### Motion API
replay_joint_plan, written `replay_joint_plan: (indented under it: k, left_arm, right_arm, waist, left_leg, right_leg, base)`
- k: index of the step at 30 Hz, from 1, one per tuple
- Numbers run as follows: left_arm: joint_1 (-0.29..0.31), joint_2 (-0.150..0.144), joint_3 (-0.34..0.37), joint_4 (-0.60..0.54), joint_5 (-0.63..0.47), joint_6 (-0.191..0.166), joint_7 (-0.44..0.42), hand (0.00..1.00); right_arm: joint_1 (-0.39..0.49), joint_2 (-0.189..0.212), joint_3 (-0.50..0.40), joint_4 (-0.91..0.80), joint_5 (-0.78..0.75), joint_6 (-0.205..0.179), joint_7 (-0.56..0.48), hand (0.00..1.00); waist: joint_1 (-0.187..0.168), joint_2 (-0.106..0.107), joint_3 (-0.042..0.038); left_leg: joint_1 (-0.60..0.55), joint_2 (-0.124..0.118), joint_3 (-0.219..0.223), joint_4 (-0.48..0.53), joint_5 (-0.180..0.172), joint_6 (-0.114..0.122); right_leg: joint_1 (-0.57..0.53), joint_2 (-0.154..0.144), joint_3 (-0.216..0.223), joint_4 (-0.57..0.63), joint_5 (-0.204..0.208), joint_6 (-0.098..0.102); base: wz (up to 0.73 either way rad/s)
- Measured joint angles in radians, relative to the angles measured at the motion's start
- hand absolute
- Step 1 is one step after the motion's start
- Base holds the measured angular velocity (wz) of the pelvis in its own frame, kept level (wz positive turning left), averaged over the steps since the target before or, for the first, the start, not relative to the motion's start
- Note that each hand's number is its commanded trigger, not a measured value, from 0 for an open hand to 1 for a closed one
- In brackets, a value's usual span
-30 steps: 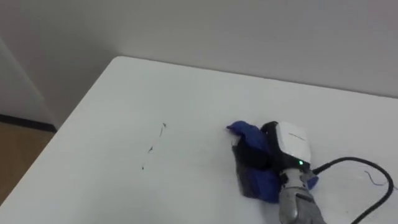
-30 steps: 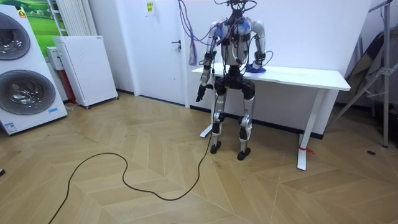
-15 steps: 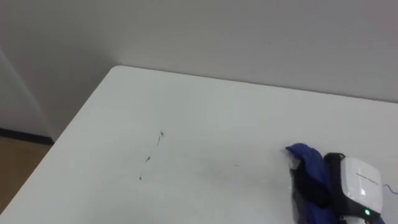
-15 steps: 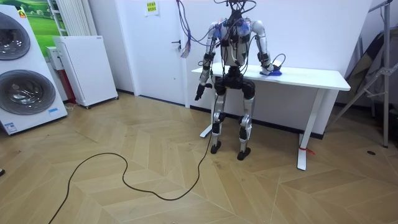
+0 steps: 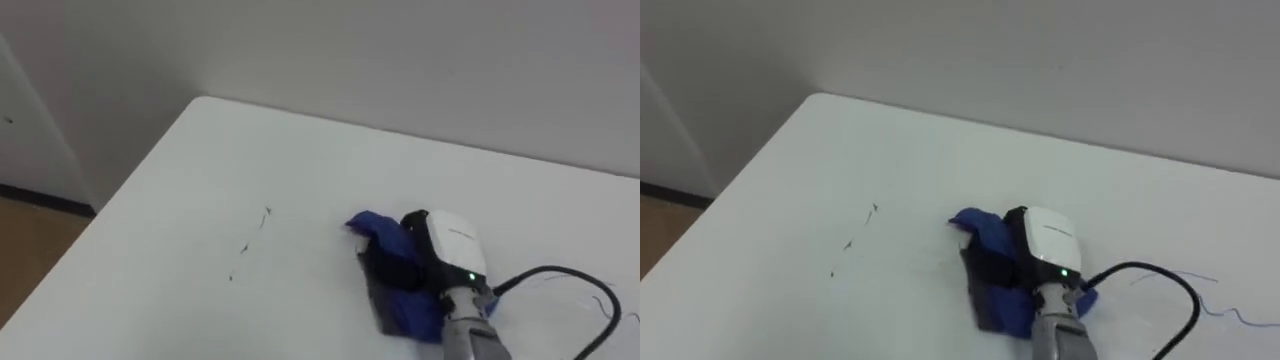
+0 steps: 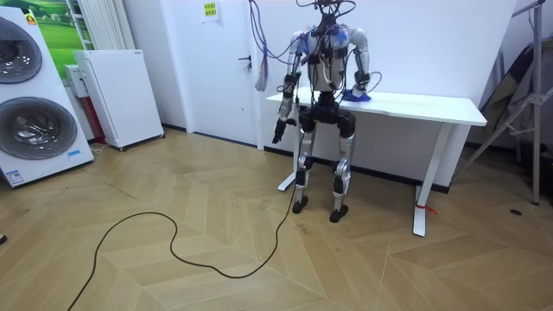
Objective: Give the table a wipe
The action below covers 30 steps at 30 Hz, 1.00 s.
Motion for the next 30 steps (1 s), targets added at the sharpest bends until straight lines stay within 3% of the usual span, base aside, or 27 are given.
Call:
replay_joint_plan:
  k: [3, 5, 6, 8, 10, 12, 14, 16, 17, 18, 19, 20, 21, 23, 26, 27, 28, 29, 30]
  left_arm:
    - [0.025, 0.017, 0.093, 0.002, 0.009, -0.002, 0.009, 0.0]
    - [0.042, 0.042, 0.147, 0.007, 0.009, -0.002, 0.01, 0.0]
    - [0.045, 0.047, 0.16, 0.008, 0.01, -0.002, 0.01, 0.0]
    - [0.047, 0.062, 0.181, 0.008, 0.012, -0.002, 0.011, 0.0]
    - [0.041, 0.06, 0.169, 0.008, 0.011, -0.004, 0.01, 0.0]
    - [0.023, 0.054, 0.142, 0.012, 0.007, -0.006, 0.01, 0.0]
    - [-0.013, 0.048, 0.085, 0.019, -0.018, -0.007, 0.01, 0.0]
    - [-0.062, 0.047, 0.026, 0.045, -0.05, -0.009, 0.012, 0.0]
    - [-0.102, 0.044, -0.006, 0.064, -0.061, -0.009, 0.012, 0.0]
    - [-0.129, 0.043, -0.02, 0.078, -0.06, -0.013, 0.011, 0.0]
    - [-0.183, 0.037, -0.04, 0.112, -0.057, -0.023, 0.011, 0.0]
    - [-0.227, 0.031, -0.051, 0.135, -0.061, -0.049, 0.011, 0.0]
    - [-0.24, 0.029, -0.053, 0.136, -0.06, -0.066, 0.01, 0.0]
    - [-0.24, 0.035, -0.055, 0.121, -0.052, -0.103, 0.01, 0.0]
    - [-0.183, 0.058, -0.053, 0.083, -0.049, -0.072, 0.005, 0.0]
    - [-0.167, 0.073, -0.051, 0.082, -0.047, -0.059, -0.001, 0.0]
    - [-0.173, 0.067, -0.04, 0.08, -0.044, -0.053, -0.004, 0.0]
    - [-0.171, 0.053, -0.034, 0.08, -0.043, -0.052, -0.006, 0.0]
    - [-0.155, 0.035, -0.032, 0.079, -0.037, -0.055, -0.012, 0.0]
  right_arm:
    - [0.1, -0.065, -0.14, 0.047, 0.028, -0.032, -0.124, 1.0]
    - [0.191, -0.128, -0.252, 0.079, 0.085, -0.053, -0.196, 1.0]
    - [0.206, -0.139, -0.279, 0.091, 0.097, -0.057, -0.206, 1.0]
    - [0.247, -0.172, -0.347, 0.125, 0.138, -0.057, -0.209, 1.0]
    - [0.224, -0.184, -0.351, 0.141, 0.156, -0.037, -0.206, 1.0]
    - [0.178, -0.164, -0.346, 0.145, 0.157, 0.018, -0.198, 1.0]
    - [0.131, -0.115, -0.291, 0.103, 0.151, 0.099, -0.164, 1.0]
    - [0.085, -0.067, -0.185, 0.036, 0.126, 0.141, -0.128, 1.0]
    - [0.039, -0.029, -0.106, -0.002, 0.068, 0.151, -0.09, 1.0]
    - [0.01, -0.006, -0.063, -0.013, 0.046, 0.154, -0.069, 1.0]
    - [-0.047, 0.036, 0.01, -0.04, 0.011, 0.159, -0.021, 1.0]
    - [-0.112, 0.067, 0.072, -0.046, -0.036, 0.147, 0.017, 1.0]
    - [-0.141, 0.08, 0.087, -0.046, -0.058, 0.133, 0.033, 1.0]
    - [-0.231, 0.083, 0.101, -0.049, -0.116, 0.104, 0.065, 1.0]
    - [-0.238, 0.072, 0.071, -0.026, -0.117, 0.102, 0.064, 1.0]
    - [-0.219, 0.053, 0.05, -0.002, -0.114, 0.097, 0.062, 1.0]
    - [-0.209, 0.021, 0.013, 0.019, -0.083, 0.054, 0.031, 1.0]
    - [-0.208, 0.005, -0.002, 0.024, -0.087, 0.038, 0.014, 1.0]
    - [-0.2, -0.021, -0.019, 0.046, -0.093, 0.013, -0.019, 1.0]
  waist:
    - [-0.049, -0.002, 0.0003]
    - [-0.066, 0.011, -0.0086]
    - [-0.07, 0.016, -0.0123]
    - [-0.086, 0.013, -0.0176]
    - [-0.083, 0.018, -0.0204]
    - [-0.065, 0.023, -0.0213]
    - [-0.016, 0.035, -0.0247]
    - [0.033, 0.033, -0.0224]
    - [0.057, 0.032, -0.0201]
    - [0.065, 0.032, -0.0177]
    - [0.086, 0.036, -0.0108]
    - [0.102, 0.042, 0.0005]
    - [0.104, 0.044, 0.0014]
    - [0.111, 0.038, 0.0071]
    - [0.106, 0.016, 0.0069]
    - [0.102, -0.006, 0.0096]
    - [0.098, -0.013, 0.0334]
    - [0.089, -0.004, 0.0357]
    - [0.068, 0.011, 0.0281]
  left_leg:
    - [0.001, -0.005, 0.009, 0.021, -0.011, 0.005]
    - [-0.015, -0.005, 0.019, 0.064, -0.038, 0.009]
    - [-0.016, -0.006, 0.02, 0.074, -0.042, 0.013]
    - [-0.025, -0.014, 0.026, 0.12, -0.065, 0.028]
    - [-0.025, -0.015, 0.051, 0.147, -0.08, 0.04]
    - [-0.025, -0.004, 0.077, 0.169, -0.098, 0.042]
    - [-0.047, 0.016, 0.111, 0.213, -0.127, 0.046]
    - [-0.075, 0.022, 0.12, 0.232, -0.137, 0.053]
    - [-0.103, 0.033, 0.115, 0.255, -0.146, 0.053]
    - [-0.119, 0.038, 0.101, 0.266, -0.15, 0.052]
    - [-0.145, 0.039, 0.057, 0.279, -0.15, 0.052]
    - [-0.159, 0.038, 0.009, 0.283, -0.147, 0.048]
    - [-0.171, 0.037, -0.014, 0.283, -0.145, 0.044]
    - [-0.202, 0.035, -0.076, 0.275, -0.122, 0.023]
    - [-0.208, 0.036, -0.128, 0.255, -0.113, -0.01]
    - [-0.207, 0.043, -0.131, 0.254, -0.113, -0.032]
    - [-0.215, 0.055, -0.112, 0.261, -0.111, -0.057]
    - [-0.224, 0.064, -0.104, 0.263, -0.108, -0.07]
    - [-0.224, 0.095, -0.061, 0.241, -0.088, -0.1]
  right_leg:
    - [0.02, -0.015, -0.021, 0.004, -0.018, 0.015]
    - [0.025, -0.022, -0.023, 0.011, -0.026, 0.028]
    - [0.024, -0.026, -0.026, 0.019, -0.026, 0.028]
    - [0.02, -0.046, -0.036, 0.055, -0.039, 0.037]
    - [0.013, -0.06, -0.033, 0.079, -0.038, 0.038]
    - [0.001, -0.073, -0.041, 0.097, -0.033, 0.041]
    - [-0.017, -0.095, -0.108, 0.099, -0.004, 0.046]
    - [-0.047, -0.12, -0.168, 0.121, 0.025, 0.038]
    - [-0.07, -0.126, -0.212, 0.132, 0.049, 0.033]
    - [-0.083, -0.125, -0.224, 0.146, 0.051, 0.031]
    - [-0.114, -0.126, -0.22, 0.195, 0.052, 0.031]
    - [-0.149, -0.136, -0.195, 0.245, 0.05, 0.036]
    - [-0.159, -0.144, -0.182, 0.255, 0.044, 0.038]
    - [-0.175, -0.207, -0.135, 0.241, 0.027, 0.049]
    - [-0.163, -0.248, -0.121, 0.159, 0.036, 0.053]
    - [-0.161, -0.26, -0.122, 0.128, 0.052, 0.052]
    - [-0.185, -0.264, -0.123, 0.119, 0.09, 0.068]
    - [-0.203, -0.261, -0.125, 0.131, 0.088, 0.1]
    - [-0.214, -0.24, -0.142, 0.147, 0.077, 0.115]
  base:
    - [0.26]
    - [-0.03]
    - [-0.09]
    - [0.0]
    - [-0.28]
    - [-0.55]
    - [-0.74]
    - [-0.9]
    - [-0.74]
    - [-0.21]
    - [0.33]
    - [0.54]
    - [0.94]
    - [1.15]
    - [0.9]
    - [0.73]
    - [0.61]
    - [0.28]
    - [0.0]
